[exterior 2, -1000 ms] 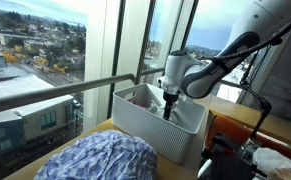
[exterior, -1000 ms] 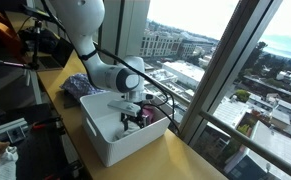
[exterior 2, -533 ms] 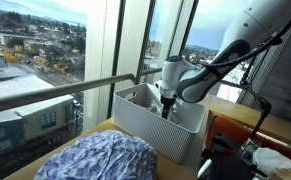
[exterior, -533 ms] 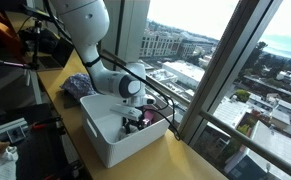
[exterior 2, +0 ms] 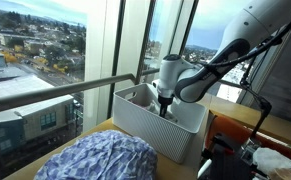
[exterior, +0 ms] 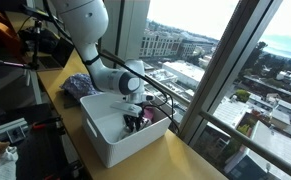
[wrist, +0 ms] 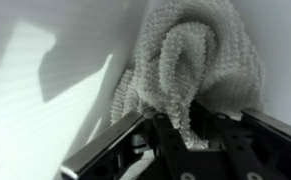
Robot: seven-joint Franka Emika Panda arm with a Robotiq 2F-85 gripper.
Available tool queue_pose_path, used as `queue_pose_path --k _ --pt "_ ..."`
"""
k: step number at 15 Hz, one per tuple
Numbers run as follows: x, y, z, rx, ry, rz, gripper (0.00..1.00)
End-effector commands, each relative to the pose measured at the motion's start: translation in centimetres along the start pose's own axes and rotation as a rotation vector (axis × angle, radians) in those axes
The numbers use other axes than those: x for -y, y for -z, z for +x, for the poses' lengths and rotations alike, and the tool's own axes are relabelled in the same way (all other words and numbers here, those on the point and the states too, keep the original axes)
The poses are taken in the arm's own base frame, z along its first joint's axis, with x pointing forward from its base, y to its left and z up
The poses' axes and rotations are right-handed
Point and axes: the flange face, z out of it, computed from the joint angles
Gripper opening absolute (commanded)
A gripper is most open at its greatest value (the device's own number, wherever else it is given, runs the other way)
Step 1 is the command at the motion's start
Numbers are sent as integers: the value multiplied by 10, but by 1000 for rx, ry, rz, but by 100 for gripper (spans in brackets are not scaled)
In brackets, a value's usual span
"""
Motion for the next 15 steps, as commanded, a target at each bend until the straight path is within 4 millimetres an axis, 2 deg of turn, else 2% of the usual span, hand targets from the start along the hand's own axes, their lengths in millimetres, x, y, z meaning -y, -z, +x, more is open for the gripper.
queue_pose_path --k 1,4,7,15 --pt "6 23 5 -20 6 -10 0" --pt "10 51 8 -47 10 -21 3" --pt "10 97 8 -92 3 -26 2" --pt "0 280 -13 -245 -21 -56 2"
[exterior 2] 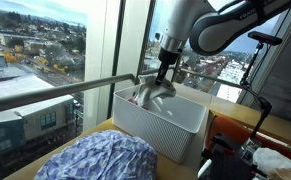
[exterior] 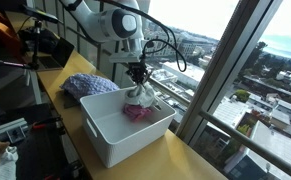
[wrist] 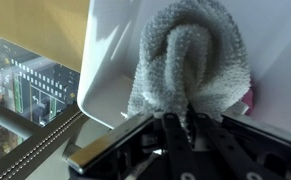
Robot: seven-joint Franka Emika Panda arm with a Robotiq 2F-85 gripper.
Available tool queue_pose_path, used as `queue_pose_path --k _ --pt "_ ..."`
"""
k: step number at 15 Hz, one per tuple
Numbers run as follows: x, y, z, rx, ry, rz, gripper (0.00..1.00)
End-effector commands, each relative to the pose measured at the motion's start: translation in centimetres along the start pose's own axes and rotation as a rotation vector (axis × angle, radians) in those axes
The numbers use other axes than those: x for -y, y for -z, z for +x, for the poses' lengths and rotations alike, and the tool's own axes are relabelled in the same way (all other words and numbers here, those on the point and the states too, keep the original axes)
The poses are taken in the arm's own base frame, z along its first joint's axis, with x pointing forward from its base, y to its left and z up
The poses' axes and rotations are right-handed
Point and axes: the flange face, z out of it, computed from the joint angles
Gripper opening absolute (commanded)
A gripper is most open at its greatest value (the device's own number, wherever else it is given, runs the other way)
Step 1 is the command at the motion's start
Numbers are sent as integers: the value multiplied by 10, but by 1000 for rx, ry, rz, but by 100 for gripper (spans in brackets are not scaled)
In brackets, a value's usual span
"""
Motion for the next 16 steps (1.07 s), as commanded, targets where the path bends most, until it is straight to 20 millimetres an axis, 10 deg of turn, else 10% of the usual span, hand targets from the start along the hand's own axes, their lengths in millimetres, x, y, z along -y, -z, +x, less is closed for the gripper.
queue_pose_path --k 1,8,16 --pt "-1 87 -8 -52 -12 -3 2" --pt "84 194 -4 -151 46 42 2" --pt "211 206 5 -162 160 166 2"
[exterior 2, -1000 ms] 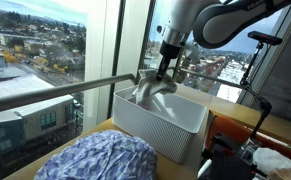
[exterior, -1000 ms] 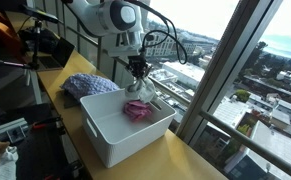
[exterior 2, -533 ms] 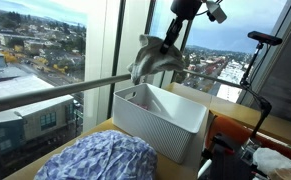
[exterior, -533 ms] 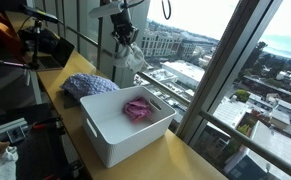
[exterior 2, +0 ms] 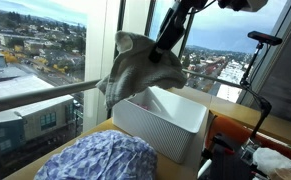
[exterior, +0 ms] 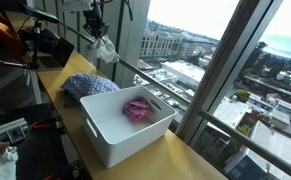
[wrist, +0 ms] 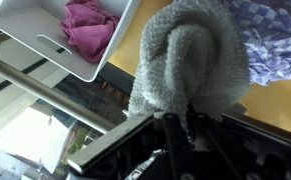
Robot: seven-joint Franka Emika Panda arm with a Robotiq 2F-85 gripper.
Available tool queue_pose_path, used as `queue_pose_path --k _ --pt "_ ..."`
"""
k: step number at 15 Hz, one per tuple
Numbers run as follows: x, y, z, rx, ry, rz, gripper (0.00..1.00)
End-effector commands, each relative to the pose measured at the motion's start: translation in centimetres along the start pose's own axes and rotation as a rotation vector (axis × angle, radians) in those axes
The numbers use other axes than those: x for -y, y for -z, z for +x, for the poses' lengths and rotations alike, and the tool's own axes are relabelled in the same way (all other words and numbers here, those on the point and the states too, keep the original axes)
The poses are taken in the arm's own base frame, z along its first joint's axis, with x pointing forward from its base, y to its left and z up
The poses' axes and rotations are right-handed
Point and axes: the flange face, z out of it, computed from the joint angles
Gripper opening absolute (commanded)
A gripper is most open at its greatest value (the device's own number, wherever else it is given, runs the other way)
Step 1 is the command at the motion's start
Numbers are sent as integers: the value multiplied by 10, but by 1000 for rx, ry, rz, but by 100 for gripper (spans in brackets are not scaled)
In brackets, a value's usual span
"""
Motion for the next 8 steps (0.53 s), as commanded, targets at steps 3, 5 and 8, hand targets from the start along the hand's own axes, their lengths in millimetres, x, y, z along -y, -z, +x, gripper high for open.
queue_pose_path --k 3,5,8 --pt "53 -43 4 65 25 88 2" --pt "71 -69 5 86 49 122 2" --pt "107 -118 9 110 91 173 2"
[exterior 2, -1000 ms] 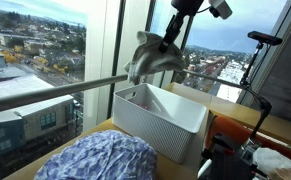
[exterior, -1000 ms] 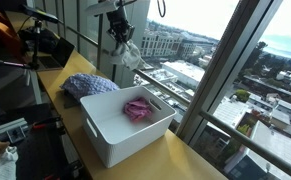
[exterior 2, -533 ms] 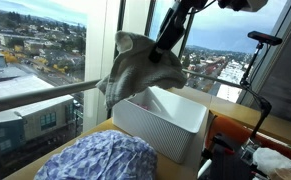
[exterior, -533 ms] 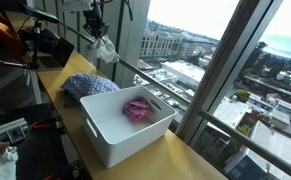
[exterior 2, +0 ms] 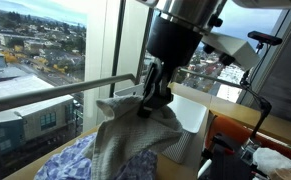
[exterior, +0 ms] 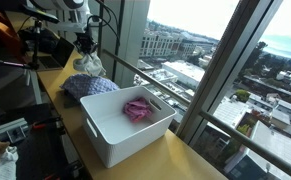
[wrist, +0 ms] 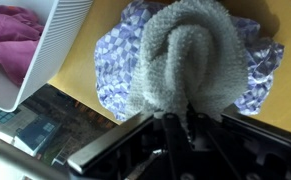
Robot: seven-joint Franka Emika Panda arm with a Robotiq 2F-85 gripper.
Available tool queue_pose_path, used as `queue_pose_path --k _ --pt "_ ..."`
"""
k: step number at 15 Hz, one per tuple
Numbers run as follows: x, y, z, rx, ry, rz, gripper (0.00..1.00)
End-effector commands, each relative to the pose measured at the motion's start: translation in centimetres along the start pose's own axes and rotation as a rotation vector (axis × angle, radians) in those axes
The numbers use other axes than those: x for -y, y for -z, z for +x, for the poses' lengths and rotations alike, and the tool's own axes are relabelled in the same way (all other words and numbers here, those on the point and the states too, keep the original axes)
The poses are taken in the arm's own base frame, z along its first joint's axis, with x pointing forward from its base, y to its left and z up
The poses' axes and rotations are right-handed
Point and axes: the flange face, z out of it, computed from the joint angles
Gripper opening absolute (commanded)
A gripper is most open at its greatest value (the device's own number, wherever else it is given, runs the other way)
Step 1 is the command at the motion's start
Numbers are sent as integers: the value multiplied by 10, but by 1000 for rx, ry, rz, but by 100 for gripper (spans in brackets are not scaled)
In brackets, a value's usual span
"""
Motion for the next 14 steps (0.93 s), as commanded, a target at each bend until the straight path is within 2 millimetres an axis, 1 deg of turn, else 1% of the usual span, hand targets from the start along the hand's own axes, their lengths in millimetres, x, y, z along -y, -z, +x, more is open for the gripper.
queue_pose_path --k 1,2,4,7,8,10,12,13,14 --pt "32 -57 18 21 36 72 2" --pt "38 -76 18 36 45 89 2" --pt "44 -115 19 76 49 119 2" --pt "43 -156 19 128 42 153 2" --pt "42 -167 20 142 39 162 2" --pt "38 -180 23 157 31 179 2" --pt "34 -188 26 163 23 194 2" --pt "32 -189 28 163 20 200 2" --pt "29 -189 29 165 12 205 35"
